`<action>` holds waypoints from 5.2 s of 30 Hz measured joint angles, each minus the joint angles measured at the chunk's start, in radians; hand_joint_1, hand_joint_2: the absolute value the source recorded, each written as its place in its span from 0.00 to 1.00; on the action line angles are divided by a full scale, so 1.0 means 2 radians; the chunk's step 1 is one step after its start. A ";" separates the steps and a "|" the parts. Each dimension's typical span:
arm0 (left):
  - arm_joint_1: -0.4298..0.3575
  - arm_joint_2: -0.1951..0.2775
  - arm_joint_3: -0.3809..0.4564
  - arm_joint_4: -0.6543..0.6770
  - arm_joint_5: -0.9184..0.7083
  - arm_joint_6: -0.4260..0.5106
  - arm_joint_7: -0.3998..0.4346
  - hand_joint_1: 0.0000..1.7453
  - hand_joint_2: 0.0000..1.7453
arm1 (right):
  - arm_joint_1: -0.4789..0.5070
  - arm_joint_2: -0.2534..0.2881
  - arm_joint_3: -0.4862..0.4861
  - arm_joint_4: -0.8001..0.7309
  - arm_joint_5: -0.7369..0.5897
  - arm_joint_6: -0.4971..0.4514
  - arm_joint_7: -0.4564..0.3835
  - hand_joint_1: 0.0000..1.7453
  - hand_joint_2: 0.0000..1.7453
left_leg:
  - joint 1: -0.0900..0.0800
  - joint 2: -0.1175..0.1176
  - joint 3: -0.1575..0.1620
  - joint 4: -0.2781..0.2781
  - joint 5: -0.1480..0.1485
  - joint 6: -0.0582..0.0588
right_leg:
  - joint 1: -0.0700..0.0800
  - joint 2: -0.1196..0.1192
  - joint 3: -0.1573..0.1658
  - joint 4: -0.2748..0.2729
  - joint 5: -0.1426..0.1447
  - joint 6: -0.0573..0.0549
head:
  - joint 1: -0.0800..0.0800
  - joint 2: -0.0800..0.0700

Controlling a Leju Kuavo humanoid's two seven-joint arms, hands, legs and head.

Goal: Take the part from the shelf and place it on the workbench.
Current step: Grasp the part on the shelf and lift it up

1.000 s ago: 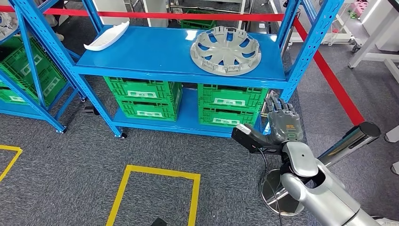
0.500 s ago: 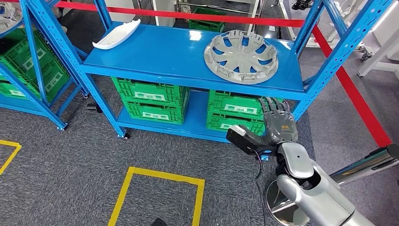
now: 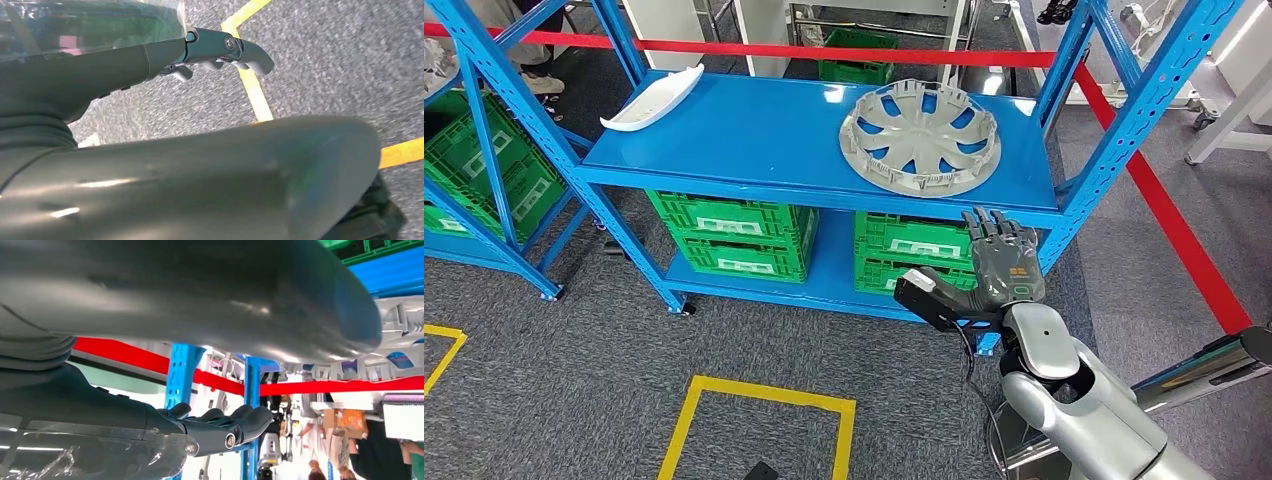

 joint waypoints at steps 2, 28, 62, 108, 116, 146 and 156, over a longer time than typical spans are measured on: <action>0.000 0.000 0.000 0.000 0.000 0.000 0.000 0.00 0.00 | 0.000 0.000 0.001 0.000 0.000 0.000 0.000 0.00 0.00 | 0.000 0.001 0.016 -0.058 0.036 0.000 | -0.002 0.000 0.007 0.004 -0.009 0.005 | -0.001 0.000; -0.001 -0.002 0.002 0.000 0.000 0.002 0.001 0.00 0.00 | 0.004 -0.003 0.005 -0.003 0.000 0.006 0.006 0.00 0.00 | -0.003 0.000 0.013 0.031 -0.045 0.005 | 0.003 0.001 -0.012 -0.001 0.011 -0.006 | 0.002 0.000; 0.001 -0.001 0.002 0.000 -0.009 -0.004 0.006 0.00 0.00 | 0.023 -0.015 -0.008 -0.017 0.009 0.017 0.025 0.00 0.00 | -0.003 0.000 -0.006 0.035 -0.031 0.007 | 0.002 0.001 -0.012 0.006 0.005 -0.005 | 0.000 0.000; -0.004 0.000 0.002 0.000 -0.027 0.001 0.016 0.00 0.00 | 0.031 -0.011 -0.018 0.027 -0.045 -0.007 0.004 0.00 0.00 | -0.013 0.000 0.031 -0.094 0.046 0.028 | 0.004 0.000 0.001 0.003 -0.010 0.009 | -0.001 0.000; -0.005 0.002 0.005 -0.001 -0.026 -0.008 0.014 0.00 0.00 | 0.024 -0.008 -0.021 0.033 -0.026 -0.018 0.009 0.00 0.00 | -0.015 0.000 0.032 -0.095 0.045 0.034 | 0.002 0.000 0.001 -0.001 -0.008 0.013 | -0.001 0.000; -0.005 0.003 0.015 -0.006 -0.036 -0.012 0.013 0.00 0.00 | 0.019 0.008 -0.023 0.037 -0.012 -0.018 0.004 0.00 0.00 | -0.007 0.001 0.026 -0.073 0.045 0.020 | -0.003 0.003 -0.008 0.020 -0.015 0.011 | -0.009 0.000; -0.008 0.002 0.016 -0.009 -0.045 -0.020 0.011 0.00 0.00 | 0.011 0.015 -0.020 0.047 -0.017 -0.019 -0.026 0.00 0.00 | -0.006 -0.001 0.027 -0.080 0.036 0.019 | -0.003 0.001 -0.007 0.015 -0.014 0.016 | -0.005 0.000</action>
